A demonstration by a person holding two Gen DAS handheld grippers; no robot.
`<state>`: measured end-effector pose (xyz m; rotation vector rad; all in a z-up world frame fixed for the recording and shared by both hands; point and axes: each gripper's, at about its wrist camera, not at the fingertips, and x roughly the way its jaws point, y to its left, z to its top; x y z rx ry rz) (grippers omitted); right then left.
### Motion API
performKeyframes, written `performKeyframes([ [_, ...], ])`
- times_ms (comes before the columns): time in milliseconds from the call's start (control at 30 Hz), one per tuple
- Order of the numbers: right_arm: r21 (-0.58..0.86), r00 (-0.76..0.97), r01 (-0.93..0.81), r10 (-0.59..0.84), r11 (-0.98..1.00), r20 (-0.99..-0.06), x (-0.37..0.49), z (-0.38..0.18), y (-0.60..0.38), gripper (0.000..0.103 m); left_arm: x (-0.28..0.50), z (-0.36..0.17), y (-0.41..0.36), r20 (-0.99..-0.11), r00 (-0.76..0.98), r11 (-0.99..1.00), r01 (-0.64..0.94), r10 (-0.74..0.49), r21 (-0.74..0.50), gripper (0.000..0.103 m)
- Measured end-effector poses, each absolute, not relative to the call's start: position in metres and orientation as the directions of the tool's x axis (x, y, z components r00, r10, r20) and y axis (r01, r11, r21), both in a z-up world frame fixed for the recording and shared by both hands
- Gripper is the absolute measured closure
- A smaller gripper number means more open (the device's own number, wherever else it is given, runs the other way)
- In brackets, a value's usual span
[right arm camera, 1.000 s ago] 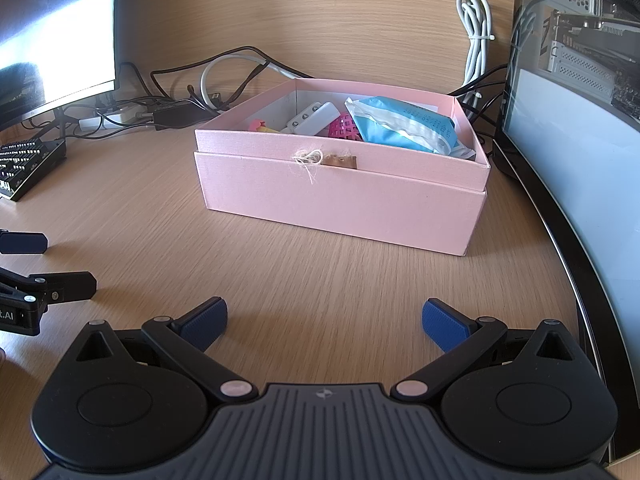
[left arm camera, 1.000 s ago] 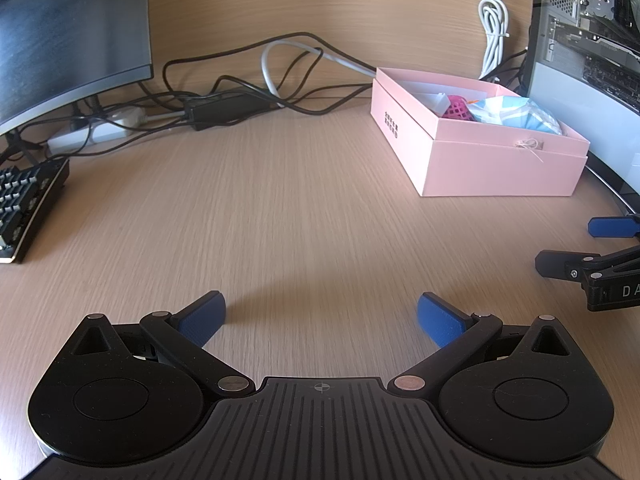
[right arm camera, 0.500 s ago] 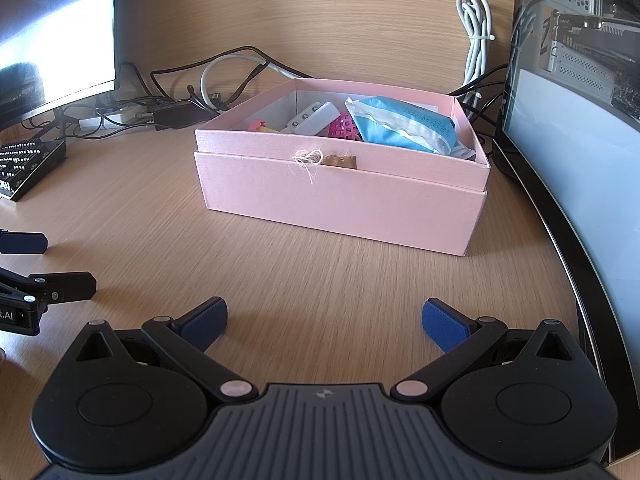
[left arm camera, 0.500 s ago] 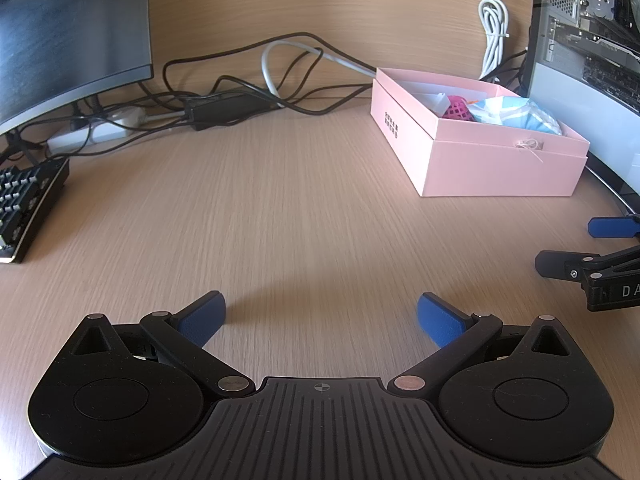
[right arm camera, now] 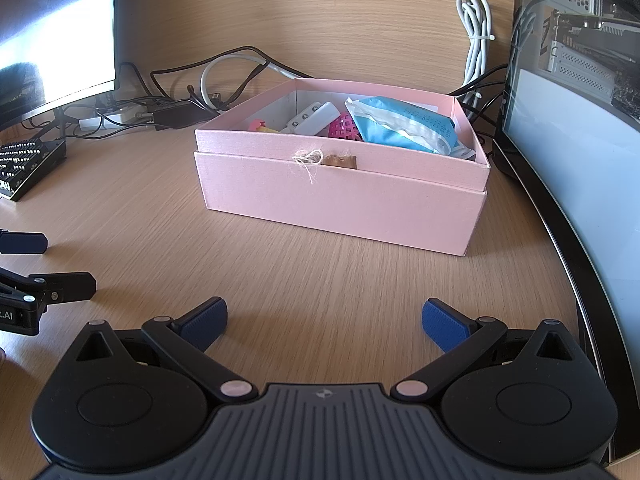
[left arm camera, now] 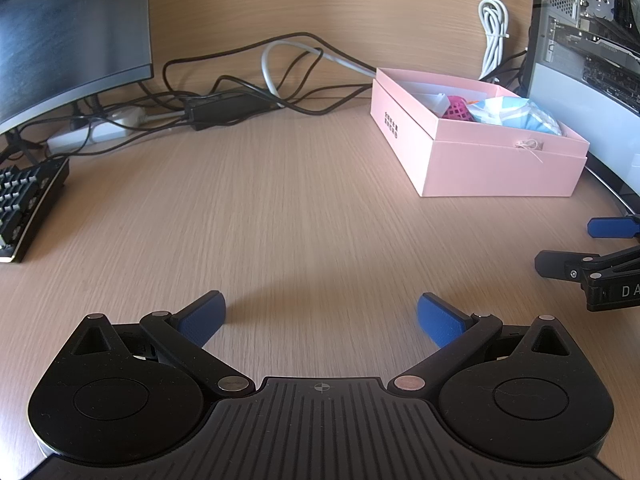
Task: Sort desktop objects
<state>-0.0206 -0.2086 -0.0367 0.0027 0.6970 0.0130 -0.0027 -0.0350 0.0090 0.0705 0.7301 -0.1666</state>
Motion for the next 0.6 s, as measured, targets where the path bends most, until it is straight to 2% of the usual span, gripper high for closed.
performKeyframes([
  [600,0.007,0.767,-0.011,0.013,1.0,-0.642,-0.0207,-0.037,-0.209,0.0,-0.0027,0.0096,-0.0342,-0.669,0.732,0.984,0.177,-0.128,0.007,0.0],
])
